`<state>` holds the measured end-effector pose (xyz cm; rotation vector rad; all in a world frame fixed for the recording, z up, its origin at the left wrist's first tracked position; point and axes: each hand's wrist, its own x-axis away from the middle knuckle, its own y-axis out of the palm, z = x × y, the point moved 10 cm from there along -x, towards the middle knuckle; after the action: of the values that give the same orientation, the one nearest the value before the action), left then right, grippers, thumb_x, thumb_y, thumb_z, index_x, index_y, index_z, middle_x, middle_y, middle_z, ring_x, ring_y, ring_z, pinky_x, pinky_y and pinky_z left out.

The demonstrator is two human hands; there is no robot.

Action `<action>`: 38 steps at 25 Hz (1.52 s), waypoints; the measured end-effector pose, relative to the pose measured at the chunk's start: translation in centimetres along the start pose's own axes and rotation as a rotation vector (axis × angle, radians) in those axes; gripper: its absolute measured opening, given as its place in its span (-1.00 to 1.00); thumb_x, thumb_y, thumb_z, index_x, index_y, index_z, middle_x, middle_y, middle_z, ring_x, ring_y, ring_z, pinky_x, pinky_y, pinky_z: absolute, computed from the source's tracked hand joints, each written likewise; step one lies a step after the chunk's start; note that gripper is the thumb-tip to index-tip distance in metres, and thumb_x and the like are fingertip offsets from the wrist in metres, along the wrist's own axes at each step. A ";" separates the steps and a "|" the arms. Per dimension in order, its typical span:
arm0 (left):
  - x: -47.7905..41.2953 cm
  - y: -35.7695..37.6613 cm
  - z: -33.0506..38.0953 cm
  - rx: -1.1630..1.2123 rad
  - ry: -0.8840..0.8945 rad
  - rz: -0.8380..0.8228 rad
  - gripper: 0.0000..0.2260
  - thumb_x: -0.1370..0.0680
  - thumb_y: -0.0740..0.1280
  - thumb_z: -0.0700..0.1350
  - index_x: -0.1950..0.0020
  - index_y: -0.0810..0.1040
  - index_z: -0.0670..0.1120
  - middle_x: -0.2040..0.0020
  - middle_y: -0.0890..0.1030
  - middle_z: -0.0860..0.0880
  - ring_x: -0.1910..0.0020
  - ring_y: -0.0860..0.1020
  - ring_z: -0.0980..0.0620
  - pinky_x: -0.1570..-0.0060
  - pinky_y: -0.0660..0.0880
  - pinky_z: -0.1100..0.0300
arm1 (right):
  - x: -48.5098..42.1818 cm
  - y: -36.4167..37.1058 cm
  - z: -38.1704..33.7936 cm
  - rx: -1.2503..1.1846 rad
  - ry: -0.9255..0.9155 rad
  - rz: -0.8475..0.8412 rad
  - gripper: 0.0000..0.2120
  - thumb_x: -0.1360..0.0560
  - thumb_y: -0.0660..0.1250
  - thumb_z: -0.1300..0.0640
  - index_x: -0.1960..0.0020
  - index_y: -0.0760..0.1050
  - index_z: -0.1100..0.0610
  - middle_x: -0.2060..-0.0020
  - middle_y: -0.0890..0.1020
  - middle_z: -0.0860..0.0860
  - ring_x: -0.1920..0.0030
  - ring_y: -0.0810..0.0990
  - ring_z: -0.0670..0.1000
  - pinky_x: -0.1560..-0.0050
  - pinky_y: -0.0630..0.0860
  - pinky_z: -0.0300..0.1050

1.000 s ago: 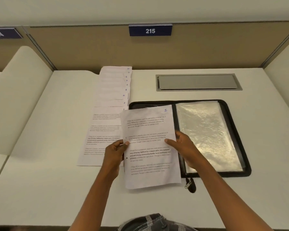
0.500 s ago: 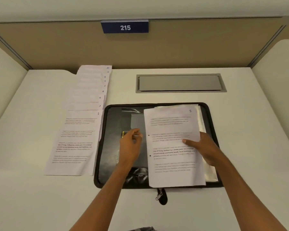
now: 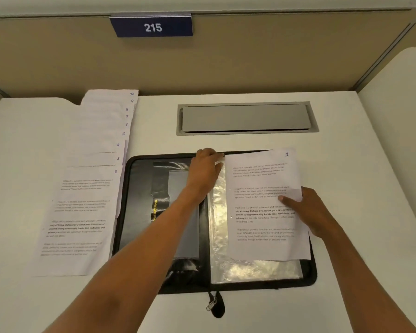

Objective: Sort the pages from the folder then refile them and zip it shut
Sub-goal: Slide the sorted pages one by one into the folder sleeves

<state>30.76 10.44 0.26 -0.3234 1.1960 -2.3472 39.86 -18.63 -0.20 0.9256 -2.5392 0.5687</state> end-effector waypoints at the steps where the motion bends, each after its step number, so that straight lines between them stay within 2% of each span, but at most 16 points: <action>1: -0.6 0.3 0.2 -0.009 0.025 -0.002 -0.72 -0.62 0.39 -0.16 -0.32 0.67 -0.03 -0.21 0.61 -0.06 -0.24 0.48 -0.10 -0.20 0.42 0.01 | -0.1 -0.4 -0.2 0.013 0.009 -0.033 -0.72 -0.55 0.47 0.13 -0.25 0.62 0.10 -0.07 0.75 -0.03 -0.02 0.74 -0.01 0.08 0.66 -0.20; 3: -1.3 0.5 0.3 -0.032 0.060 0.019 -0.78 -0.61 0.41 -0.15 -0.24 0.71 0.00 -0.14 0.63 -0.02 -0.17 0.49 -0.06 -0.10 0.31 0.10 | -0.1 -0.6 -0.9 0.056 0.030 -0.129 -0.68 -0.55 0.46 0.12 -0.30 0.59 0.04 -0.11 0.74 -0.07 -0.08 0.73 0.00 -0.07 0.65 -0.04; 5: -1.5 0.2 0.6 -0.047 0.104 0.077 -0.84 -0.60 0.43 -0.14 -0.15 0.74 -0.01 -0.04 0.65 -0.01 -0.10 0.50 -0.05 -0.02 0.25 0.12 | -0.2 -1.5 -2.1 0.108 0.011 -0.127 -0.72 -0.56 0.45 0.13 -0.26 0.60 -0.03 -0.09 0.74 -0.12 -0.06 0.73 -0.05 -0.13 0.64 0.01; 8: -1.7 -0.2 0.8 -0.062 0.150 0.137 -0.93 -0.58 0.46 -0.12 -0.03 0.74 -0.04 0.07 0.68 0.01 0.01 0.52 -0.07 0.03 0.25 0.11 | -0.6 -3.5 -4.9 0.133 -0.068 0.045 -0.80 -0.59 0.43 0.14 -0.14 0.61 -0.12 0.00 0.73 -0.20 0.03 0.72 -0.15 -0.09 0.63 -0.04; 12: -1.3 -0.3 0.8 -0.088 0.233 0.189 -0.96 -0.57 0.49 -0.11 0.01 0.73 -0.04 0.15 0.69 0.02 0.07 0.54 -0.07 0.04 0.26 0.13 | -0.3 -4.7 -10.5 0.162 -0.294 0.276 -0.79 -0.64 0.37 0.15 -0.21 0.58 -0.09 -0.03 0.67 -0.22 -0.01 0.68 -0.18 -0.07 0.60 -0.13; 15: -0.6 -0.7 1.2 -0.120 0.305 0.226 -0.94 -0.58 0.48 -0.08 0.00 0.72 -0.03 0.08 0.71 0.04 0.05 0.54 -0.06 0.01 0.23 0.14 | 0.0 -4.7 -14.8 0.134 -0.438 0.380 -0.78 -0.65 0.36 0.14 -0.27 0.56 -0.05 -0.08 0.68 -0.12 -0.06 0.66 -0.18 -0.06 0.60 -0.23; 17: -0.2 -1.0 1.4 -0.126 0.343 0.258 -0.94 -0.59 0.47 -0.07 0.00 0.71 -0.04 -0.01 0.69 0.04 -0.01 0.51 -0.04 0.01 0.26 0.13 | -0.2 -4.4 -17.6 0.109 -0.509 0.396 -0.79 -0.65 0.36 0.13 -0.27 0.56 -0.01 -0.06 0.68 -0.13 -0.05 0.67 -0.19 -0.03 0.60 -0.32; 19: 0.1 -0.9 1.7 -0.129 0.380 0.261 -0.93 -0.61 0.45 -0.08 -0.01 0.69 -0.05 -0.02 0.67 0.02 -0.01 0.50 -0.05 0.02 0.27 0.12 | -0.7 -3.9 -20.3 0.116 -0.572 0.387 -0.84 -0.64 0.36 0.10 -0.22 0.58 0.03 -0.04 0.69 -0.10 -0.05 0.68 -0.15 -0.03 0.63 -0.26; 22: 0.6 -0.5 1.9 -0.145 0.397 0.232 -0.92 -0.65 0.39 -0.08 -0.04 0.66 -0.05 0.11 0.66 0.03 0.08 0.52 -0.05 0.02 0.27 0.10 | -1.9 -2.9 -24.4 0.140 -0.667 0.358 -0.84 -0.64 0.36 0.06 -0.17 0.61 0.09 -0.03 0.71 -0.07 -0.06 0.70 -0.10 -0.04 0.65 -0.18; 25: 0.9 -0.8 1.5 -0.123 0.372 0.242 -0.89 -0.63 0.43 -0.06 -0.11 0.69 -0.03 0.09 0.69 0.07 0.03 0.49 0.00 -0.04 0.21 0.12 | -3.2 -0.3 -27.9 0.169 -0.759 0.233 -0.85 -0.65 0.34 0.14 -0.19 0.62 0.06 -0.03 0.71 -0.11 -0.06 0.70 -0.12 -0.03 0.63 -0.21; 29: 1.1 -1.2 1.7 -0.069 0.416 0.264 -0.90 -0.59 0.47 -0.01 -0.03 0.75 0.01 0.05 0.72 0.11 -0.01 0.51 -0.01 -0.05 0.25 0.07 | -6.3 2.1 -29.2 0.291 -0.773 0.192 -0.83 -0.62 0.34 0.15 -0.14 0.66 0.14 -0.01 0.73 0.07 -0.02 0.70 0.03 -0.01 0.64 -0.02; 30: 1.1 -1.3 1.6 -0.065 0.424 0.266 -0.90 -0.59 0.48 -0.01 -0.02 0.75 0.01 0.04 0.72 0.10 -0.01 0.52 -0.02 -0.05 0.26 0.06 | -7.0 2.7 -29.2 0.311 -0.765 0.177 -0.83 -0.61 0.34 0.15 -0.13 0.66 0.16 -0.01 0.73 0.07 -0.01 0.70 0.03 0.02 0.63 -0.01; 34: 1.0 -1.4 1.3 -0.070 0.437 0.266 -0.86 -0.59 0.45 0.02 -0.04 0.76 0.01 0.01 0.73 0.09 -0.02 0.48 0.00 -0.03 0.23 0.08 | -9.1 4.9 -28.7 0.373 -0.725 0.096 -0.84 -0.61 0.35 0.18 -0.07 0.65 0.25 0.06 0.71 0.02 0.08 0.67 -0.08 0.09 0.57 -0.21; 36: 0.7 -1.5 1.2 -0.067 0.432 0.262 -0.83 -0.60 0.42 0.04 -0.05 0.76 0.01 0.01 0.73 0.08 -0.01 0.47 0.01 -0.02 0.23 0.08 | -9.9 5.9 -28.1 0.406 -0.692 0.065 -0.91 -0.61 0.36 0.20 0.01 0.64 0.15 0.14 0.68 -0.09 0.14 0.65 -0.13 0.09 0.57 -0.19; 38: 0.4 -1.4 1.2 -0.070 0.423 0.261 -0.84 -0.60 0.43 0.04 -0.06 0.76 0.01 0.03 0.72 0.09 0.01 0.47 0.00 -0.02 0.24 0.07 | -10.7 6.8 -27.7 0.449 -0.678 0.047 -0.87 -0.60 0.37 0.20 0.04 0.62 0.00 0.18 0.65 -0.17 0.14 0.63 -0.12 0.07 0.57 -0.10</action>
<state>30.45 10.11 2.13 0.3087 1.4139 -2.2061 48.62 5.23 16.54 1.4091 -3.0934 1.0081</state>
